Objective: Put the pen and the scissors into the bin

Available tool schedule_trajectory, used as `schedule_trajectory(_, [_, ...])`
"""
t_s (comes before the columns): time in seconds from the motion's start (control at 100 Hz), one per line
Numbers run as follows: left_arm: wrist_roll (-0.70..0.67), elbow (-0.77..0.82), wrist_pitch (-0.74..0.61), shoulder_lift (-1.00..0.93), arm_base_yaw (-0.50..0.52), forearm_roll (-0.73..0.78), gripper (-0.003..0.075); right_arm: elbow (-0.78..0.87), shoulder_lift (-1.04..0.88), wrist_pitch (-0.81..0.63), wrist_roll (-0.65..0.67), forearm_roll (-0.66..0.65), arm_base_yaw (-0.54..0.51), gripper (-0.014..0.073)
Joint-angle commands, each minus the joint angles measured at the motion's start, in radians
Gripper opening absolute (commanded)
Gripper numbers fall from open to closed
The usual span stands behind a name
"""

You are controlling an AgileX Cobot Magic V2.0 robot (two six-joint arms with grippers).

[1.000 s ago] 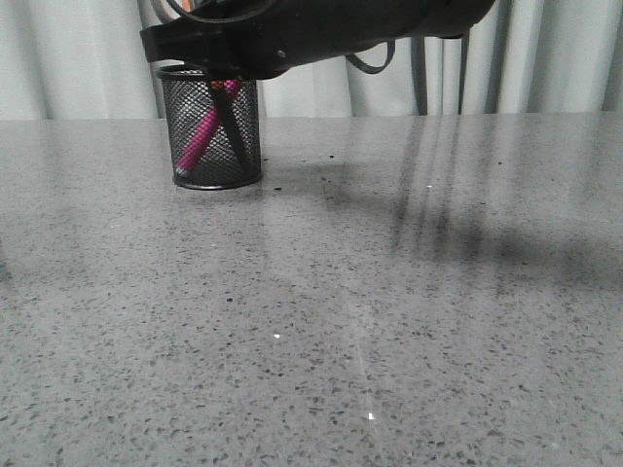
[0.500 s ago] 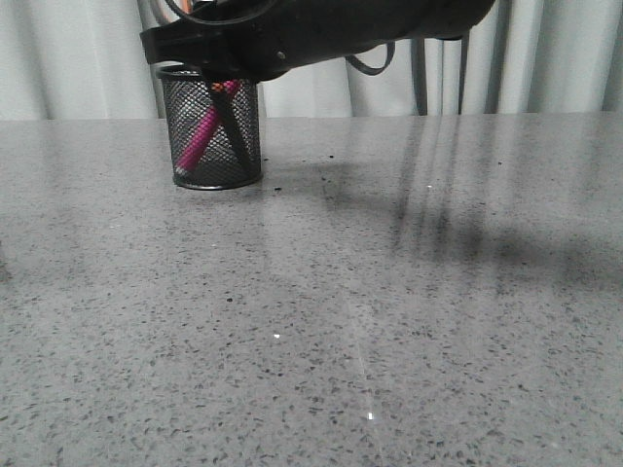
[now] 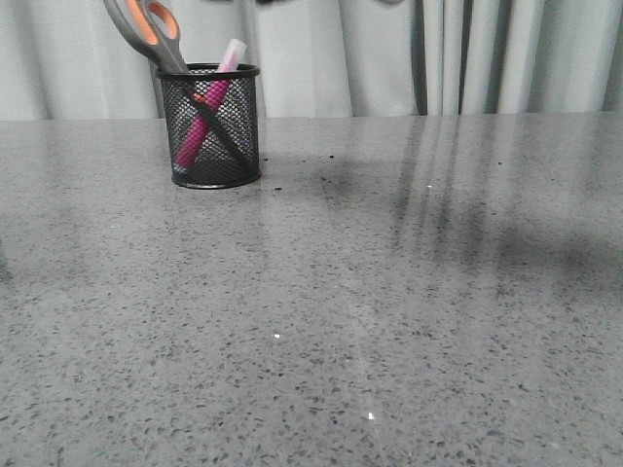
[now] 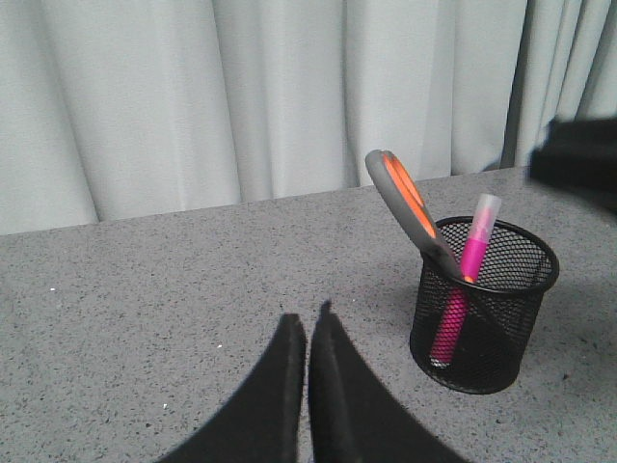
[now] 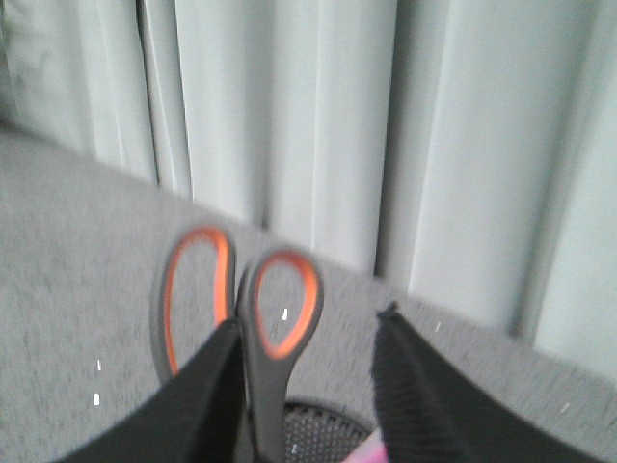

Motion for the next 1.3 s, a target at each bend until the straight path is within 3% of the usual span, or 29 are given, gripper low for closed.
schedule_trajectory(0.0, [-0.006, -0.026, -0.005, -0.008, 0.002, -0.037, -0.0019, 0.013, -0.159, -0.069, -0.002, -0.006, -0.031, 0.0068])
schedule_trajectory(0.07, [-0.006, -0.026, -0.005, -0.008, 0.002, -0.035, -0.0019, 0.064, -0.253, -0.05, -0.002, -0.006, -0.061, -0.0076])
schedule_trajectory(0.25, [-0.006, -0.026, -0.005, -0.008, 0.002, -0.004, -0.0019, 0.232, -0.516, 0.034, -0.002, -0.006, -0.166, -0.0069])
schedule_trajectory(0.53, [0.03, 0.059, -0.017, -0.084, 0.002, 0.018, -0.0019, 0.621, -0.928, 0.033, -0.089, -0.01, -0.291, -0.0069])
schedule_trajectory(0.85, [0.321, 0.331, -0.058, -0.398, 0.002, -0.312, -0.0019, 1.079, -1.374, 0.031, -0.089, -0.002, -0.324, -0.0069])
schedule_trajectory(1.04, [0.336, 0.449, -0.096, -0.571, 0.002, -0.446, -0.0019, 1.152, -1.53, 0.075, -0.089, 0.062, -0.324, -0.0069])
schedule_trajectory(1.13, [0.336, 0.453, -0.121, -0.612, 0.002, -0.446, -0.0019, 1.152, -1.552, 0.145, -0.089, 0.062, -0.324, -0.0069])
schedule_trajectory(1.29, [0.336, 0.453, -0.126, -0.619, 0.002, -0.446, -0.0019, 1.152, -1.557, 0.134, -0.089, 0.062, -0.324, -0.0069])
